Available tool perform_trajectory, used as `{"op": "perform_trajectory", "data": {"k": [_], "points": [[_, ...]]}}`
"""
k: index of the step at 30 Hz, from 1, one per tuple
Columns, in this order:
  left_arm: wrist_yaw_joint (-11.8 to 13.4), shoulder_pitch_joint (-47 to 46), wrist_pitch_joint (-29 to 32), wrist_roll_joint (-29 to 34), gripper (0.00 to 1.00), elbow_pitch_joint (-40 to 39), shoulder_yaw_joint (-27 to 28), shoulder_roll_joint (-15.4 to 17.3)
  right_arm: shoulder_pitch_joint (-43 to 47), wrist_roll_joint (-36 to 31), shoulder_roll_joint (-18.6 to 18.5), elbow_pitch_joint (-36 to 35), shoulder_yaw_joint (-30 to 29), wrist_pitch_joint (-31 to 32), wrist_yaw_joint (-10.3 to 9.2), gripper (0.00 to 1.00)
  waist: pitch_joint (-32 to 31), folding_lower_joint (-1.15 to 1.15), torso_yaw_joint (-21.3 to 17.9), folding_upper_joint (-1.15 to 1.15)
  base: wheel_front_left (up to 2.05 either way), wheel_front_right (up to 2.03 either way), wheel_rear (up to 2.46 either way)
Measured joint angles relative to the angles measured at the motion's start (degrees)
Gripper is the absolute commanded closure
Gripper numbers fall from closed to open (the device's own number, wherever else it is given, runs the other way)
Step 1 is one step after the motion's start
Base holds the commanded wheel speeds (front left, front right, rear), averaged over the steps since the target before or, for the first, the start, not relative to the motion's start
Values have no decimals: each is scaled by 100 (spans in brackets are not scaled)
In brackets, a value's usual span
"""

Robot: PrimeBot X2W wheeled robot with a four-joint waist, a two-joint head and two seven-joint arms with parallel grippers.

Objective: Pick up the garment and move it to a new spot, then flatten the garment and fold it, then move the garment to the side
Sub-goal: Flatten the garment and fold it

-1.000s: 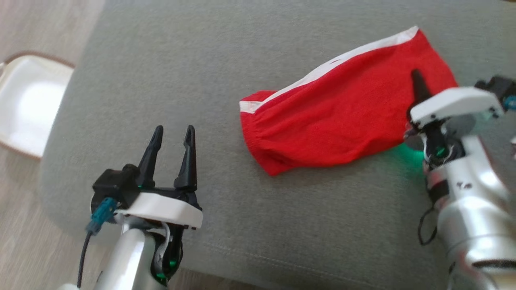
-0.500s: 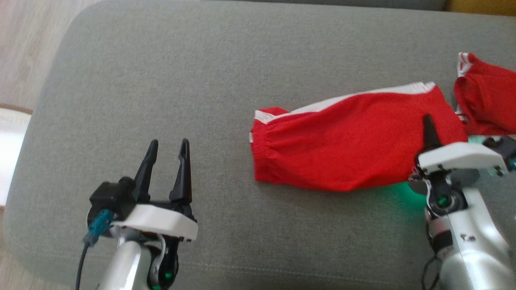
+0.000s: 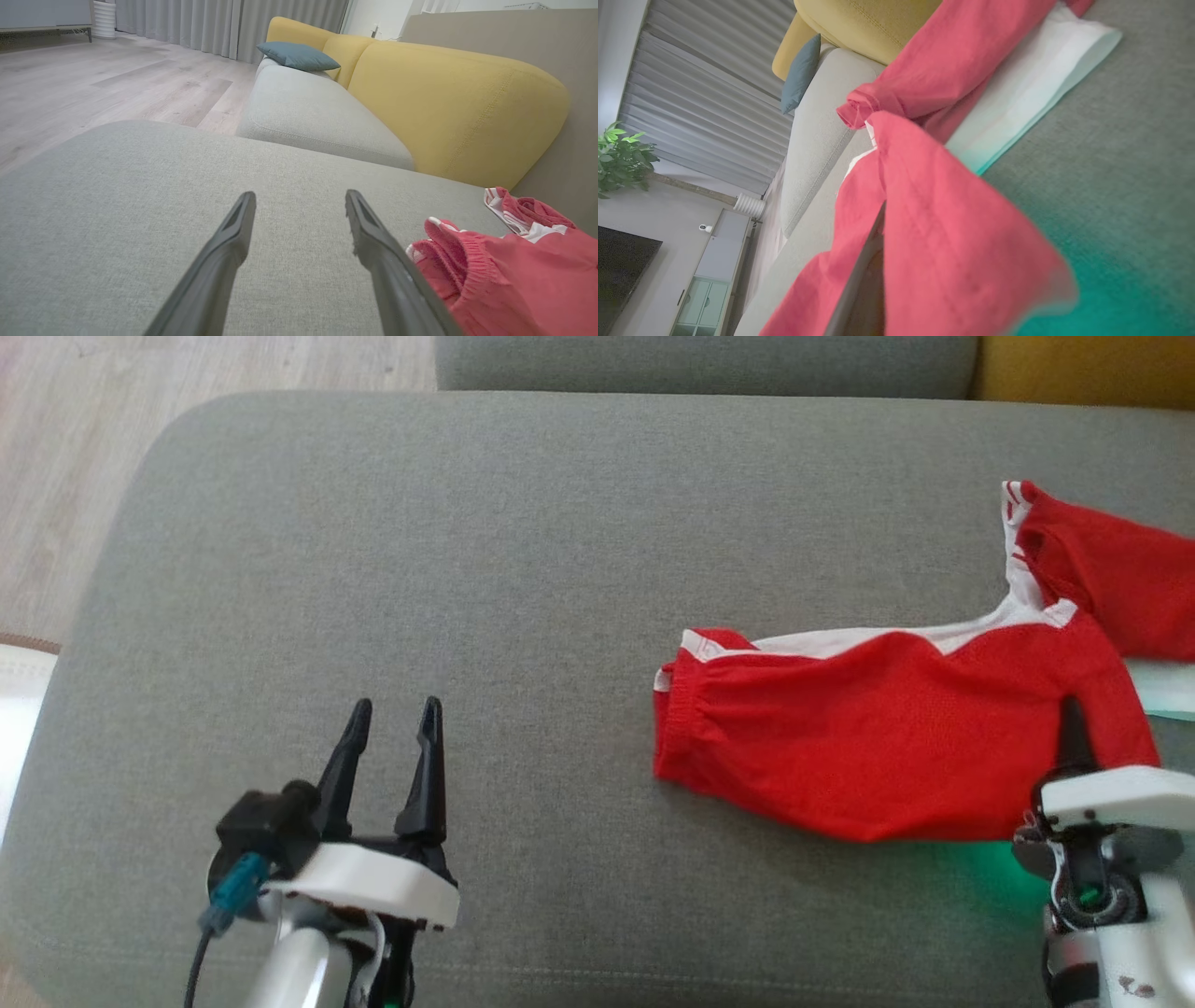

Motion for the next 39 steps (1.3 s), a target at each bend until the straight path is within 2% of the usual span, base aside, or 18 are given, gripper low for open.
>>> {"op": "perform_trajectory", "data": {"k": [4,7,14,22,32,38,39], "points": [[-1,105,0,43,0,7,-9,1,82,-136,87,-99,-53,107,0,100,-58,0,-37,0,0,0,0],[-2,111,0,52,0,7,-16,1,38,-97,93,-233,118,149,0,100,-85,0,-36,0,0,0,0],[-9,146,0,83,0,20,-45,2,35,424,93,-623,865,-96,0,100,-173,0,62,0,0,0,0],[-7,154,0,85,0,79,-43,4,42,932,92,-1092,2154,-289,0,100,-231,0,283,0,0,0,0],[-5,158,0,85,0,94,-45,5,45,959,83,-907,3278,-557,0,100,-251,0,598,0,0,0,0],[-1,177,0,85,0,98,-45,5,43,920,80,-673,3721,-665,0,100,-260,0,685,0,0,0,0],[-1,177,0,85,0,100,-45,5,43,912,80,-605,3805,-665,0,79,-265,0,694,0,0,0,0]]}}
